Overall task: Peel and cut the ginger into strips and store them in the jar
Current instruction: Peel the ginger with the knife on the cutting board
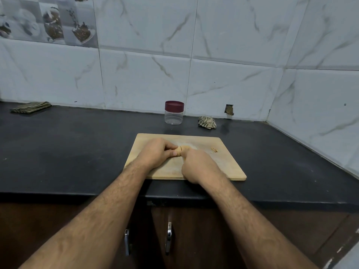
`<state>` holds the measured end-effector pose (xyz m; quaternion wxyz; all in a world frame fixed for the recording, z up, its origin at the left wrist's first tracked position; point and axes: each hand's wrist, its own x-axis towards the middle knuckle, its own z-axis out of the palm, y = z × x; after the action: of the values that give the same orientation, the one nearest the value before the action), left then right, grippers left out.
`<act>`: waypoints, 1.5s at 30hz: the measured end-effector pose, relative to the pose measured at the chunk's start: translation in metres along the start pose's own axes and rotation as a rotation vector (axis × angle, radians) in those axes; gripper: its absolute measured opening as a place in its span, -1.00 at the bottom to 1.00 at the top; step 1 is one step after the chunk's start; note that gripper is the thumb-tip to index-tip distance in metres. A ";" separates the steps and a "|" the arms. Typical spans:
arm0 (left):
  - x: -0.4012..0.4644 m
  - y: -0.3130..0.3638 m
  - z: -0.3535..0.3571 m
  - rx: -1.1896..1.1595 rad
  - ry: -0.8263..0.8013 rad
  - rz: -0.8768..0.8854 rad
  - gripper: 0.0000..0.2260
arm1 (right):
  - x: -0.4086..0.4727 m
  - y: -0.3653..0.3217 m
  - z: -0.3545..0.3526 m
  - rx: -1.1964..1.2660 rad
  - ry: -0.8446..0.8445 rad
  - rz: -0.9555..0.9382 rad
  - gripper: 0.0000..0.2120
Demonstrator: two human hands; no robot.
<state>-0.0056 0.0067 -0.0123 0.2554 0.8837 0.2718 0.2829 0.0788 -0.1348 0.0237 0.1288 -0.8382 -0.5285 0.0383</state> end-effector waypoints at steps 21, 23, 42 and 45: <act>0.000 0.004 -0.008 0.161 0.127 -0.147 -0.82 | -0.048 0.019 -0.014 -0.011 0.125 -0.060 -0.44; 0.003 0.006 -0.009 0.188 0.116 -0.175 -0.77 | -0.041 0.023 -0.015 0.014 0.149 -0.027 -0.41; 0.014 0.049 0.010 0.400 0.163 -0.326 -0.60 | -0.013 0.042 -0.021 0.068 0.117 0.109 -0.82; 0.012 0.053 0.016 0.395 0.136 -0.327 -0.65 | -0.010 0.043 -0.023 0.046 0.112 0.099 -0.77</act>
<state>0.0308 -0.0288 0.0125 0.1014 0.8397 0.4774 0.2383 0.1165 -0.1652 0.0340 0.1751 -0.8609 -0.4775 0.0099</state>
